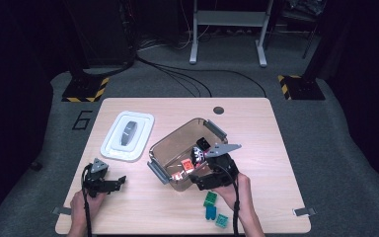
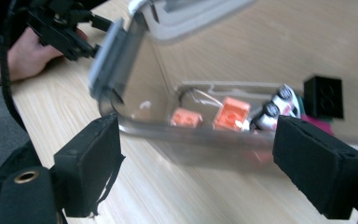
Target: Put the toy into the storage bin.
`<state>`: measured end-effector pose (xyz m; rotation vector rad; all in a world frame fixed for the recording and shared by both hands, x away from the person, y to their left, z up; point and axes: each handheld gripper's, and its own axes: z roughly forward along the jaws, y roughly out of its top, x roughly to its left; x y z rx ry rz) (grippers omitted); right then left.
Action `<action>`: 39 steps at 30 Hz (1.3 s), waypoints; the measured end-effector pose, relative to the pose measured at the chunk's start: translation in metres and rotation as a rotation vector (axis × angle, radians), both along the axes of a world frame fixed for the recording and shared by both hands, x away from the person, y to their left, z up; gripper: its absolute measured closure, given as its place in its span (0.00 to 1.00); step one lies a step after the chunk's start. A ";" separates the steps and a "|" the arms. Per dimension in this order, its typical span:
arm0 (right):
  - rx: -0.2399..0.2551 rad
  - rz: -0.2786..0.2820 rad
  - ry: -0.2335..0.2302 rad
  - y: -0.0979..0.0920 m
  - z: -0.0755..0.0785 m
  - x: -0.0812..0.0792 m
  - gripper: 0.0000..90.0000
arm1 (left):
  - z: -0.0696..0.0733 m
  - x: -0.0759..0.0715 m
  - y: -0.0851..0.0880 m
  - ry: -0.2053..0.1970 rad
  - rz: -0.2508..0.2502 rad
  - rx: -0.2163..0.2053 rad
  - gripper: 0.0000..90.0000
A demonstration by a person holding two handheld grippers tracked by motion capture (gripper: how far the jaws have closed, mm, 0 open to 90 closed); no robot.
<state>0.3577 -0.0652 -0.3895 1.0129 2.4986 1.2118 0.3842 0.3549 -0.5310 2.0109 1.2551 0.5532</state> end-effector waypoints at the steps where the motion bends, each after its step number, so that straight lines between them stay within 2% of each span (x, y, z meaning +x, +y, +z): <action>1: -0.003 -0.009 0.002 -0.004 -0.003 -0.001 0.16 | 0.000 0.000 0.000 -0.002 0.000 -0.002 0.12; 11: -0.035 -0.085 0.088 -0.031 -0.048 -0.010 0.16 | 0.000 0.000 0.000 0.000 0.001 -0.001 0.12; 13: -0.056 -0.095 0.105 -0.032 -0.061 -0.010 0.17 | 0.000 0.000 0.000 0.001 0.001 -0.001 0.12; 14: -0.056 -0.095 0.105 -0.032 -0.061 -0.010 0.17 | 0.000 0.000 0.000 0.000 0.000 0.000 0.12; 15: -0.084 -0.104 0.121 -0.031 -0.072 -0.011 0.18 | 0.000 0.000 0.000 0.001 0.001 -0.001 0.12; 17: -0.105 -0.111 0.150 -0.030 -0.082 -0.011 0.19 | 0.000 0.000 0.000 -0.003 0.001 0.000 0.12; 20: -0.119 -0.117 0.165 -0.031 -0.089 -0.011 0.20 | 0.000 0.000 0.000 -0.001 0.001 0.000 0.12; 22: -0.141 -0.142 0.189 -0.035 -0.099 -0.009 0.22 | 0.000 0.000 0.000 0.002 0.002 -0.001 0.12; 24: -0.145 -0.153 0.201 -0.037 -0.102 -0.009 0.23 | 0.000 0.000 0.000 0.004 0.001 -0.001 0.12; 29: -0.184 -0.187 0.198 -0.044 -0.104 -0.010 0.26 | 0.000 0.000 0.000 -0.003 0.001 -0.003 0.12; 35: -0.227 -0.224 0.176 -0.055 -0.100 -0.006 0.27 | 0.000 0.000 0.000 -0.003 0.002 -0.002 0.12; 39: -0.233 -0.253 0.165 -0.062 -0.098 -0.003 0.28 | 0.000 0.000 0.000 -0.003 0.003 -0.003 0.12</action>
